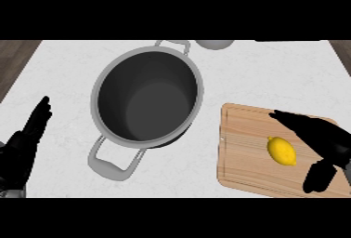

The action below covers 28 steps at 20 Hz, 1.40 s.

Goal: Pick the lemon from the cutting board and place it in the pot

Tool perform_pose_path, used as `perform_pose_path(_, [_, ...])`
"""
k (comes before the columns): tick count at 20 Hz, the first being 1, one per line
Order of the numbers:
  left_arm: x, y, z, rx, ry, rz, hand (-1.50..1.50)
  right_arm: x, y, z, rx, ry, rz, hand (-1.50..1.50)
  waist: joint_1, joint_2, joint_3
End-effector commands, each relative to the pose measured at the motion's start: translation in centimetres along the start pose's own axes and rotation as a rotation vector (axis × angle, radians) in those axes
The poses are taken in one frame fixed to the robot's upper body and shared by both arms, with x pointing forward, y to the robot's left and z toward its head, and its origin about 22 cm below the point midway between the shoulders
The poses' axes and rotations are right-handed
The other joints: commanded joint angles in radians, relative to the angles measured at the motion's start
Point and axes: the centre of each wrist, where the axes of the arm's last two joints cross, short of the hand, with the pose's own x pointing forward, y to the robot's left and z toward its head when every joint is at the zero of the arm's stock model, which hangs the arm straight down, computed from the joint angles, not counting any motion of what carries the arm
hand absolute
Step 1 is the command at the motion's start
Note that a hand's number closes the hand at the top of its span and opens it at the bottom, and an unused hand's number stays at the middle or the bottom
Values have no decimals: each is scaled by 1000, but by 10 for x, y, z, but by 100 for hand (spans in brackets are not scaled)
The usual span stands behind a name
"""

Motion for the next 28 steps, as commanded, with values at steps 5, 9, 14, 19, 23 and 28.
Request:
perform_pose_path(5, [-36, 18, 0, 15, 94, 69, 0, 15, 12, -19, 45, 54, 17, -150, -9, 16, -52])
perform_pose_path(9, [-38, 8, 4, 13, 93, 53, 0, 19, 21, -28, 54, 65, 48, -150, -16, 16, -51])
perform_pose_path(14, [-32, -1, 4, 12, 83, 61, 0, 22, 31, -42, 44, 56, 34, -150, -20, 16, -49])
perform_pose_path(19, [-25, -3, 2, 5, 88, 56, 0, 20, 35, -52, 55, 79, 38, -150, -25, 17, -49])
perform_pose_path(23, [-40, 2, -3, 20, 78, 55, 0, 20, 32, -58, 79, 15, 100, 150, -25, 21, -50])
perform_pose_path(28, [-35, 0, 9, 15, 97, 64, 0, -4, 26, -57, 66, -11, 112, 150, -27, 15, -49])
